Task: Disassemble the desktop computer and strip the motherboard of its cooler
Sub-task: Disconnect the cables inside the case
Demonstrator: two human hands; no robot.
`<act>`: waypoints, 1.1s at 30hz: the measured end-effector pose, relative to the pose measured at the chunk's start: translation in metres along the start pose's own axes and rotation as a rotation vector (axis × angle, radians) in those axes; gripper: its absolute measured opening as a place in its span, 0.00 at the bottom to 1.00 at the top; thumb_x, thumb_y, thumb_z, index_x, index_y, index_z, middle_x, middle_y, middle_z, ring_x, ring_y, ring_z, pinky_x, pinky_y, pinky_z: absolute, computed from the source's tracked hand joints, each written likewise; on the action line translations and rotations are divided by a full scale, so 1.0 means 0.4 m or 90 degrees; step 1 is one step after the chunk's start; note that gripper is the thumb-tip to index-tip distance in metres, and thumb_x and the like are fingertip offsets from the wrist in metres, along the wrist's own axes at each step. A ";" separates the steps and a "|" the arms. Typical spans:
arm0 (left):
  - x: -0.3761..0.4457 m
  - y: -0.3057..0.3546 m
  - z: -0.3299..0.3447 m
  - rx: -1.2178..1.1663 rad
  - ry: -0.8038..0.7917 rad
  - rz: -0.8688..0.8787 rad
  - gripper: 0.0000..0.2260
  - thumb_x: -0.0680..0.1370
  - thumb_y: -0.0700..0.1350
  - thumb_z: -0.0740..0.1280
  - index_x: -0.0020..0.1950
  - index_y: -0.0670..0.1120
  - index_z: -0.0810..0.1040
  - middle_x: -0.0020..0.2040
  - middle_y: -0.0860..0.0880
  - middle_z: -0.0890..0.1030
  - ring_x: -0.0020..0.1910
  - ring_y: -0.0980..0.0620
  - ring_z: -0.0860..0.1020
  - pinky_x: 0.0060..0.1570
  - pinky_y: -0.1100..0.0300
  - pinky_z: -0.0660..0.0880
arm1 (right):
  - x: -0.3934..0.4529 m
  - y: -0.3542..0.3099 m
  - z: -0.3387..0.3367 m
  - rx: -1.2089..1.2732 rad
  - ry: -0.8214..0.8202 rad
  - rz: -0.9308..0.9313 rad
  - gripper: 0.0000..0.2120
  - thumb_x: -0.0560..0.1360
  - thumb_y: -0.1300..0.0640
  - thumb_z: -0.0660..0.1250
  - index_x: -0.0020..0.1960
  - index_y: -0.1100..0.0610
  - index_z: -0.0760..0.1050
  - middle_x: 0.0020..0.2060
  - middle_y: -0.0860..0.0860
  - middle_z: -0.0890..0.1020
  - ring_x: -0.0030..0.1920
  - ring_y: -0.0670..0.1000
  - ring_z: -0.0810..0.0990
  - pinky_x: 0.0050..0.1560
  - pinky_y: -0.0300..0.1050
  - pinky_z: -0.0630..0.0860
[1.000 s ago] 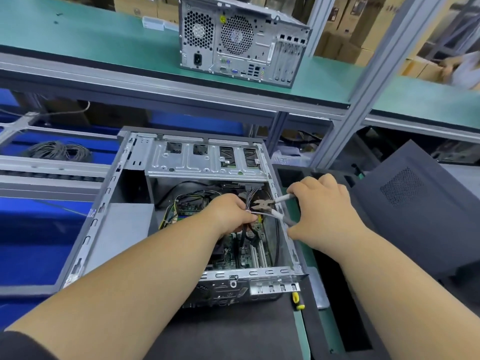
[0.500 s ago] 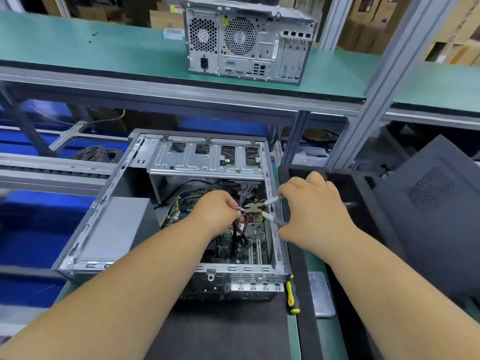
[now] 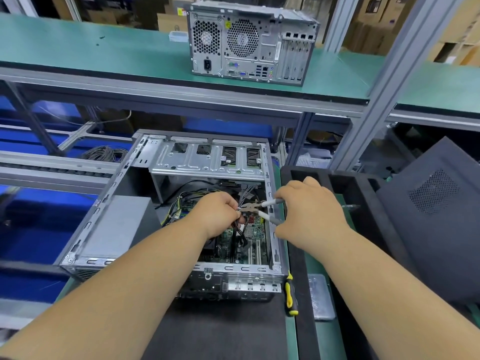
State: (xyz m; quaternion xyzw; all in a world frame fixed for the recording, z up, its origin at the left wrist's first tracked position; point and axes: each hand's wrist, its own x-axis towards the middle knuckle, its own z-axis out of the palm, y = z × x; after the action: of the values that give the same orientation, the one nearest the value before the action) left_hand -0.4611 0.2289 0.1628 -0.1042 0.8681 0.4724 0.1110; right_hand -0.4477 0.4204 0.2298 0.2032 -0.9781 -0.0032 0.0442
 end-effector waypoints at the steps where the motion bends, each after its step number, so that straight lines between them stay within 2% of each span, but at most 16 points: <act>1: 0.000 0.000 0.000 0.006 0.000 0.002 0.06 0.73 0.39 0.64 0.45 0.46 0.80 0.36 0.54 0.85 0.40 0.48 0.81 0.48 0.48 0.79 | 0.001 -0.001 0.000 0.001 -0.002 0.004 0.20 0.67 0.45 0.72 0.57 0.48 0.75 0.50 0.44 0.76 0.50 0.50 0.67 0.47 0.46 0.68; 4: 0.000 0.001 0.001 0.028 0.012 0.010 0.05 0.73 0.40 0.65 0.43 0.48 0.80 0.35 0.55 0.85 0.40 0.49 0.82 0.42 0.54 0.78 | 0.000 -0.004 -0.002 -0.002 -0.005 0.009 0.19 0.67 0.45 0.72 0.56 0.48 0.75 0.49 0.44 0.76 0.50 0.50 0.67 0.44 0.45 0.66; 7: -0.002 0.000 0.003 0.034 0.026 0.010 0.04 0.72 0.41 0.67 0.43 0.48 0.80 0.38 0.52 0.85 0.38 0.49 0.80 0.38 0.56 0.76 | -0.005 -0.006 -0.002 -0.032 0.000 -0.003 0.19 0.68 0.44 0.70 0.57 0.48 0.75 0.50 0.45 0.76 0.51 0.50 0.68 0.44 0.45 0.66; 10: -0.001 -0.002 0.002 0.036 0.017 0.013 0.03 0.71 0.42 0.68 0.44 0.48 0.79 0.41 0.48 0.85 0.39 0.45 0.81 0.42 0.51 0.79 | -0.009 -0.010 0.000 -0.052 0.006 -0.014 0.19 0.69 0.44 0.70 0.57 0.49 0.74 0.50 0.45 0.75 0.51 0.51 0.68 0.45 0.45 0.65; 12: 0.001 -0.002 0.000 0.041 0.011 0.013 0.04 0.70 0.42 0.69 0.44 0.48 0.79 0.42 0.48 0.85 0.42 0.45 0.82 0.45 0.50 0.79 | -0.010 -0.011 0.001 -0.049 0.007 -0.013 0.19 0.70 0.44 0.69 0.59 0.49 0.74 0.51 0.45 0.76 0.52 0.51 0.68 0.46 0.44 0.67; 15: 0.004 -0.003 -0.001 0.033 0.003 0.013 0.04 0.70 0.42 0.69 0.44 0.47 0.79 0.42 0.47 0.86 0.41 0.43 0.82 0.46 0.50 0.79 | -0.009 -0.012 0.001 -0.047 0.006 -0.013 0.19 0.70 0.45 0.69 0.59 0.49 0.74 0.52 0.45 0.76 0.53 0.51 0.68 0.48 0.44 0.69; 19: 0.006 -0.005 0.000 0.026 -0.002 0.015 0.04 0.70 0.41 0.68 0.45 0.46 0.79 0.42 0.46 0.85 0.47 0.41 0.82 0.47 0.47 0.79 | -0.010 -0.011 0.003 -0.042 0.014 -0.002 0.16 0.71 0.45 0.70 0.57 0.48 0.75 0.50 0.44 0.76 0.51 0.49 0.69 0.44 0.44 0.69; 25: 0.008 -0.012 0.001 0.015 -0.004 0.020 0.03 0.71 0.41 0.67 0.44 0.45 0.79 0.40 0.46 0.85 0.47 0.40 0.82 0.49 0.43 0.79 | -0.012 -0.016 0.010 -0.033 0.024 0.016 0.14 0.71 0.45 0.70 0.54 0.47 0.75 0.49 0.44 0.75 0.51 0.49 0.70 0.39 0.43 0.69; 30: 0.008 -0.009 0.001 0.020 -0.008 0.021 0.03 0.71 0.41 0.68 0.44 0.45 0.79 0.42 0.45 0.85 0.47 0.40 0.82 0.49 0.45 0.79 | -0.010 -0.018 0.008 -0.029 0.018 0.026 0.14 0.70 0.45 0.71 0.54 0.46 0.74 0.48 0.43 0.75 0.50 0.48 0.71 0.37 0.42 0.69; 33: 0.006 -0.007 0.000 0.036 -0.005 0.026 0.03 0.72 0.42 0.67 0.44 0.46 0.79 0.42 0.47 0.86 0.43 0.42 0.82 0.45 0.49 0.79 | -0.011 -0.019 0.007 -0.027 0.020 0.028 0.14 0.70 0.46 0.71 0.54 0.46 0.75 0.48 0.43 0.75 0.50 0.48 0.72 0.36 0.42 0.67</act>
State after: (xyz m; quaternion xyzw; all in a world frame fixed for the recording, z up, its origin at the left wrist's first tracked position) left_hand -0.4627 0.2272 0.1597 -0.0813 0.8827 0.4502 0.1079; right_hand -0.4408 0.4151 0.2266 0.1808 -0.9813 -0.0197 0.0637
